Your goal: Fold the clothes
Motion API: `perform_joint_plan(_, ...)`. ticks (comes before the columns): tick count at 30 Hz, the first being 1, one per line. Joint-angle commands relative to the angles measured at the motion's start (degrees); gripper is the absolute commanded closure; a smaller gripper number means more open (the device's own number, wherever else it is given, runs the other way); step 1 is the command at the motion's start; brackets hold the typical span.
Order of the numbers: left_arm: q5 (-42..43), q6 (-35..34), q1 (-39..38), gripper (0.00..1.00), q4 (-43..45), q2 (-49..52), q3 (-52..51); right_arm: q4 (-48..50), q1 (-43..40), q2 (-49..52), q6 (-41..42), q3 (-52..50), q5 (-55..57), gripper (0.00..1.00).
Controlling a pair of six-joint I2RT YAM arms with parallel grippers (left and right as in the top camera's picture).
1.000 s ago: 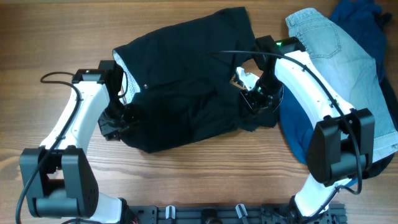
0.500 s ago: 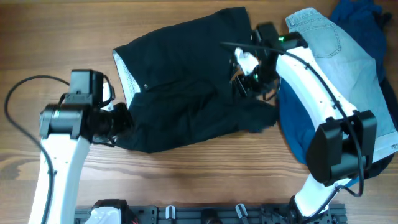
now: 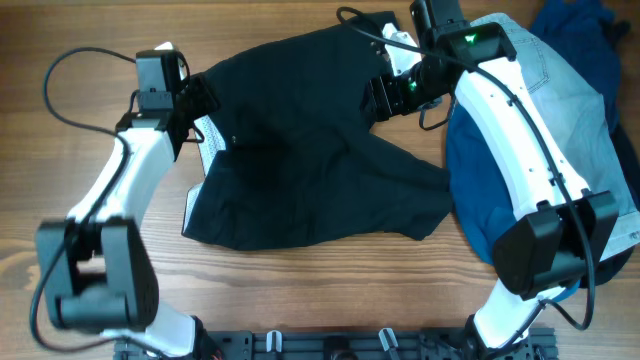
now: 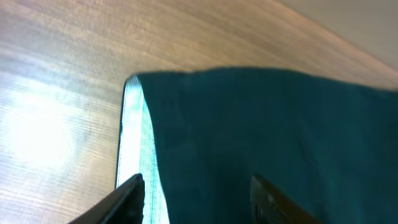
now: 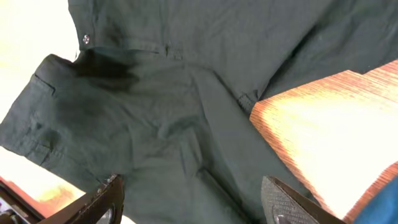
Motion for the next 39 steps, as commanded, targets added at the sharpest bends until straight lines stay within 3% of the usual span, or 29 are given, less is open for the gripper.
perform_joint_plan(1, 0.07, 0.55, 0.94, 0.40, 6.34, 6.97, 0.09, -0.74, 0.09, -0.79, 0.57, 0.66, -0.94, 0.29)
perform_joint_plan(8, 0.07, 0.50, 0.94, 0.39, 15.28, 15.21, 0.09, -1.84, 0.20, -0.79, 0.59, 0.61, -0.92, 0.29)
perform_joint_plan(14, -0.17, 0.48, 0.96, 0.48, 21.92, 18.95, 0.09, -2.58, 0.20, -0.79, 0.63, 0.61, -0.92, 0.29)
perform_joint_plan(16, -0.66, 0.48, 0.94, 0.56, 23.76, 19.87, 0.09, -2.58, 0.20, -0.79, 0.63, 0.59, -0.92, 0.28)
perform_joint_plan(20, -0.90, 0.48, 0.96, 0.58, 26.40, 22.45, 0.09, -2.62, 0.20, -0.79, 1.68, 0.61, -0.72, 0.28)
perform_joint_plan(23, -1.46, 0.46, 1.01, 0.77, 28.89, 23.65, 0.09, -2.58, 0.20, -0.79, 1.68, 0.59, -0.68, 0.28)
perform_joint_plan(24, -1.44, 0.46, 1.07, 0.90, 29.75, 23.56, 0.20, -2.58, 0.20, -0.79, 1.68, 0.61, -0.68, 0.28)
perform_joint_plan(25, -1.44, 0.46, 1.18, 0.96, 29.64, 23.30, 0.92, -2.58, 0.20, -0.79, 1.70, 0.59, -0.70, 0.28)
perform_joint_plan(36, -1.46, 0.52, 1.27, 0.96, 28.15, 21.86, 17.79, -2.05, 0.20, -0.76, 1.68, 0.59, 0.61, 0.25)
perform_joint_plan(37, -1.49, 0.52, 1.27, 0.91, 28.17, 21.86, 18.34, -1.97, 0.20, -0.76, 1.64, 0.59, 0.59, 0.25)
perform_joint_plan(38, -1.46, 0.52, 1.27, 0.52, 28.15, 21.86, 18.75, -1.66, 0.20, -0.76, 1.64, 0.59, 0.61, 0.24)
perform_joint_plan(39, -1.51, 0.55, 1.27, 0.00, 27.67, 21.86, 18.73, -1.09, 0.20, -0.74, 1.66, 0.59, 0.61, 0.24)
